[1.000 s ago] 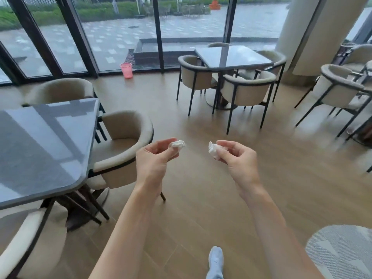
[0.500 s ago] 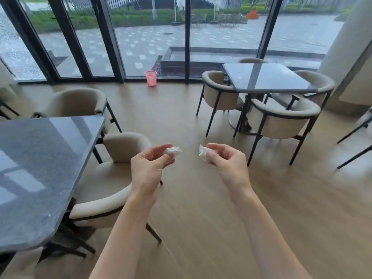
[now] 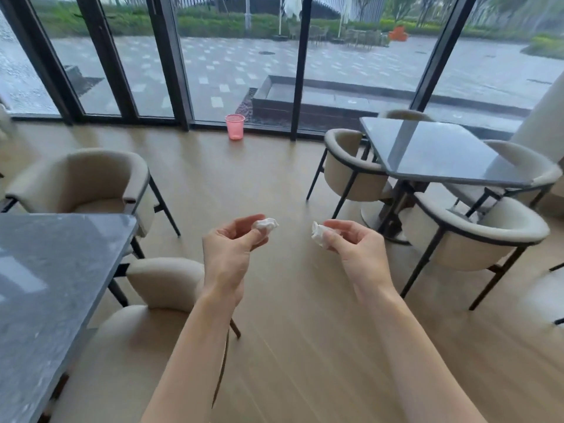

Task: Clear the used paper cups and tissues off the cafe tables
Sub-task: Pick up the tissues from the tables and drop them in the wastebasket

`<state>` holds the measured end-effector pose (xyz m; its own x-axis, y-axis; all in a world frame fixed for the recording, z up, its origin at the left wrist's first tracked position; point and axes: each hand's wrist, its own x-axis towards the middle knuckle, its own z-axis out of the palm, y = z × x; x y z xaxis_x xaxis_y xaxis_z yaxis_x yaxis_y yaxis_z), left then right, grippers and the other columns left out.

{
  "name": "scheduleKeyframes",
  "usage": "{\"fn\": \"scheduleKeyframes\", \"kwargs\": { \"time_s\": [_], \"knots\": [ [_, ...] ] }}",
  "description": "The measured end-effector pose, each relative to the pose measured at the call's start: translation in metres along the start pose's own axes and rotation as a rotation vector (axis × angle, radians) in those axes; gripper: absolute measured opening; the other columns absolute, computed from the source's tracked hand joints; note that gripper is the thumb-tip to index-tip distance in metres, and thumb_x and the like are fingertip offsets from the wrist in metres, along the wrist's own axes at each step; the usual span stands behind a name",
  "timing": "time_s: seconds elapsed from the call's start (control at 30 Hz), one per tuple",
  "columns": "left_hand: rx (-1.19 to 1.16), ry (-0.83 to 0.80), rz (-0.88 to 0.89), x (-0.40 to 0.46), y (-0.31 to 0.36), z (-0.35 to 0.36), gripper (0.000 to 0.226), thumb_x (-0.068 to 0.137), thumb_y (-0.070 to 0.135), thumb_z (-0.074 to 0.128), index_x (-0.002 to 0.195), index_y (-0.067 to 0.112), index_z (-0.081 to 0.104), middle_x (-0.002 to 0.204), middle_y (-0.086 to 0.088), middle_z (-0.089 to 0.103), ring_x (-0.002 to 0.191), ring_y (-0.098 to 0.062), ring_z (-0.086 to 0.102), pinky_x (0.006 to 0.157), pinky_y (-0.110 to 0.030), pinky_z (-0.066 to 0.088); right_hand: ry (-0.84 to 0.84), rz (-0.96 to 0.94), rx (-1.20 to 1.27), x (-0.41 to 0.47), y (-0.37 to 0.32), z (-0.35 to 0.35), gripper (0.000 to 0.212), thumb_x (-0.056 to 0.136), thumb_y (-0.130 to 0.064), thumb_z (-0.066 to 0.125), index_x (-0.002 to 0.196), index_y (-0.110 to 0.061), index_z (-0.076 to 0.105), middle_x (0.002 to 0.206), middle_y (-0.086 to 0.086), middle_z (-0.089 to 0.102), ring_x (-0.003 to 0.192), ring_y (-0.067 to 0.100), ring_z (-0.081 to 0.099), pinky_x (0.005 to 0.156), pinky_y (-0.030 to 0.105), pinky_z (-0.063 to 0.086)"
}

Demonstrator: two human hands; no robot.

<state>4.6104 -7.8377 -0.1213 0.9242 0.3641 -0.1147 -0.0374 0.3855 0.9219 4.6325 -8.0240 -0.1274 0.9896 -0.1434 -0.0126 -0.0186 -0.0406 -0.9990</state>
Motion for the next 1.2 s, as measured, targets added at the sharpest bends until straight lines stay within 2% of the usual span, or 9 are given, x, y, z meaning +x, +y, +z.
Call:
{"fn": "scheduleKeyframes", "kwargs": {
  "time_s": [0.07, 0.2, 0.27, 0.4, 0.53, 0.67, 0.8, 1.07, 1.2],
  "knots": [
    [0.011, -0.003, 0.008, 0.044, 0.008, 0.013, 0.014, 0.080, 0.001, 0.080, 0.091, 0.007, 0.075, 0.086, -0.008, 0.079, 0.085, -0.015, 0.073, 0.077, -0.021, 0.058, 0.018, -0.009, -0.003, 0.043, -0.007, 0.011, 0.015, 0.084, -0.018, 0.081, 0.097, -0.013, 0.077, 0.089, 0.013, 0.078, 0.074, 0.014, 0.069, 0.070, 0.016, 0.053],
    [0.019, -0.006, 0.000, 0.121, 0.011, 0.038, 0.016, 0.079, 0.002, 0.081, 0.094, 0.006, 0.075, 0.091, -0.012, 0.079, 0.087, -0.017, 0.074, 0.077, -0.022, 0.057, 0.033, 0.017, 0.021, 0.116, -0.008, 0.028, 0.015, 0.084, -0.018, 0.081, 0.097, -0.013, 0.077, 0.089, 0.014, 0.078, 0.074, 0.013, 0.068, 0.081, 0.032, 0.058],
    [0.031, -0.009, -0.002, 0.159, 0.006, 0.050, 0.016, 0.079, 0.002, 0.081, 0.094, 0.005, 0.075, 0.091, -0.012, 0.079, 0.088, -0.017, 0.073, 0.077, -0.022, 0.058, 0.038, 0.022, 0.019, 0.153, -0.006, 0.036, 0.016, 0.084, -0.019, 0.081, 0.097, -0.013, 0.076, 0.089, 0.013, 0.078, 0.075, 0.012, 0.069, 0.081, 0.030, 0.058],
    [0.045, 0.007, 0.012, 0.239, -0.009, 0.076, 0.017, 0.079, 0.002, 0.082, 0.094, 0.003, 0.075, 0.091, -0.013, 0.078, 0.085, -0.015, 0.073, 0.077, -0.022, 0.059, 0.034, 0.009, 0.029, 0.240, 0.004, 0.048, 0.015, 0.084, -0.017, 0.081, 0.097, -0.012, 0.077, 0.088, 0.011, 0.078, 0.073, 0.010, 0.068, 0.070, 0.016, 0.054],
    [0.044, 0.045, 0.023, 0.322, -0.022, 0.104, 0.016, 0.080, -0.001, 0.080, 0.094, 0.003, 0.075, 0.093, -0.016, 0.078, 0.086, -0.017, 0.074, 0.077, -0.022, 0.060, -0.022, 0.021, 0.020, 0.339, 0.021, 0.065, 0.011, 0.087, -0.016, 0.078, 0.097, -0.016, 0.077, 0.087, 0.009, 0.078, 0.078, 0.015, 0.072, 0.083, 0.028, 0.057],
    [0.065, 0.093, 0.022, 0.411, -0.017, 0.142, 0.016, 0.080, -0.001, 0.080, 0.094, 0.004, 0.075, 0.093, -0.014, 0.079, 0.085, -0.016, 0.073, 0.076, -0.024, 0.061, -0.080, 0.067, 0.054, 0.450, 0.017, 0.092, 0.012, 0.089, -0.015, 0.076, 0.101, -0.016, 0.077, 0.091, 0.010, 0.078, 0.086, 0.021, 0.074, 0.083, 0.025, 0.055],
    [0.073, 0.142, 0.062, 0.488, -0.002, 0.172, 0.017, 0.080, 0.001, 0.080, 0.096, 0.004, 0.074, 0.090, -0.011, 0.079, 0.083, -0.015, 0.073, 0.075, -0.025, 0.061, -0.148, 0.066, 0.081, 0.545, 0.000, 0.119, 0.012, 0.088, -0.014, 0.076, 0.100, -0.013, 0.076, 0.095, 0.016, 0.077, 0.082, 0.019, 0.071, 0.089, 0.031, 0.056],
    [0.072, 0.194, 0.086, 0.634, 0.005, 0.194, 0.015, 0.079, 0.004, 0.080, 0.093, 0.007, 0.075, 0.088, -0.008, 0.079, 0.080, -0.014, 0.071, 0.071, -0.025, 0.059, -0.220, 0.073, 0.097, 0.692, -0.011, 0.174, 0.014, 0.087, -0.014, 0.077, 0.102, -0.015, 0.076, 0.099, 0.018, 0.076, 0.092, 0.025, 0.075, 0.081, 0.020, 0.051],
    [0.052, 0.208, 0.110, 0.725, 0.001, 0.204, 0.016, 0.077, 0.007, 0.081, 0.092, 0.008, 0.075, 0.087, -0.007, 0.078, 0.075, -0.010, 0.070, 0.072, -0.025, 0.060, -0.251, 0.067, 0.087, 0.771, -0.008, 0.211, 0.013, 0.088, -0.015, 0.076, 0.101, -0.015, 0.076, 0.098, 0.018, 0.076, 0.089, 0.021, 0.074, 0.071, 0.010, 0.050]
  ]
}}
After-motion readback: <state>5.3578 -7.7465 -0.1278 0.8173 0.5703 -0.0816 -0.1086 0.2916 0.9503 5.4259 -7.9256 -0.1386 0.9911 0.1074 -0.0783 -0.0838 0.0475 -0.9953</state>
